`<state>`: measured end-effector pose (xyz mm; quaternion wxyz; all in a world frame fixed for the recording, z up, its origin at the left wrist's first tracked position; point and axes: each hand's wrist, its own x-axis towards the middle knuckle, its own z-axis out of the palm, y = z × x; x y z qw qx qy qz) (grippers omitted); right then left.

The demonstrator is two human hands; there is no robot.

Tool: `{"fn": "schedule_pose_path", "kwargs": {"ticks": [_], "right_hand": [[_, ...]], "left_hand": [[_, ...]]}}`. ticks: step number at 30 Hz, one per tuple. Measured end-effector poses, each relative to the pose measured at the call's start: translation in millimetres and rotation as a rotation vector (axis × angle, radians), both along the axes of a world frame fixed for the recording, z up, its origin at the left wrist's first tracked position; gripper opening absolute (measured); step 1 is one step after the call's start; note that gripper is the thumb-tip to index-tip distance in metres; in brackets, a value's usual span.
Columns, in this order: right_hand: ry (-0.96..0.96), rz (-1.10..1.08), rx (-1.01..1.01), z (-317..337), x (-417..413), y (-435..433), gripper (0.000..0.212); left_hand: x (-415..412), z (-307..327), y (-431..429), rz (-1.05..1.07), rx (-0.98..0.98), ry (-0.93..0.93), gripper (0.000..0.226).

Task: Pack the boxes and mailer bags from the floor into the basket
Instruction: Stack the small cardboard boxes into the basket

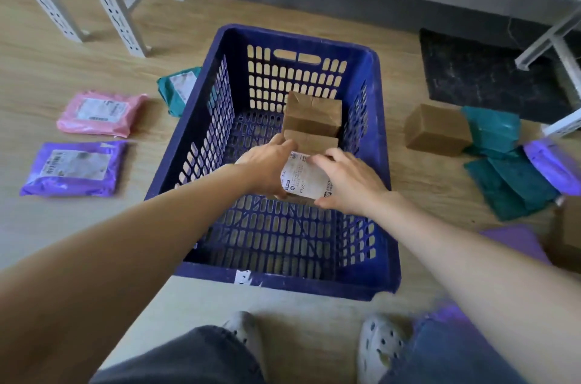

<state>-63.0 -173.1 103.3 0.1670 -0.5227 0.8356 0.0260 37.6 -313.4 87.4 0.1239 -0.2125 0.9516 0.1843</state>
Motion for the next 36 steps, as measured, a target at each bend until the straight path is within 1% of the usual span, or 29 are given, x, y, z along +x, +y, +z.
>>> {"fn": "schedule_pose_path", "kwargs": {"ticks": [5, 10, 15, 18, 22, 26, 33, 36], "right_hand": [[-0.05, -0.054, 0.068, -40, -8, -16, 0.081], [-0.057, -0.095, 0.135, -66, -19, -29, 0.085], [-0.057, -0.12, 0.198, -83, -29, -41, 0.09], [-0.043, -0.139, 0.217, -91, -32, -47, 0.092], [-0.024, -0.172, 0.155, -97, -36, -50, 0.089], [-0.029, -0.191, 0.127, -102, -39, -52, 0.088], [-0.037, -0.246, 0.121, -103, -35, -53, 0.083], [-0.046, -0.245, 0.128, -96, -34, -52, 0.082]], "left_hand": [[-14, -46, -9, 0.009, 0.075, -0.049, 0.1], [-29, -79, -15, 0.039, 0.119, -0.048, 0.098], [-34, -105, -13, 0.108, 0.216, 0.042, 0.096], [-36, -117, -12, 0.138, 0.229, 0.097, 0.094], [-44, -128, -16, 0.195, 0.192, 0.172, 0.084], [-49, -135, -16, 0.226, 0.187, 0.198, 0.074], [-45, -125, -16, 0.242, 0.255, 0.153, 0.07], [-38, -117, -11, 0.231, 0.233, 0.092, 0.076]]}}
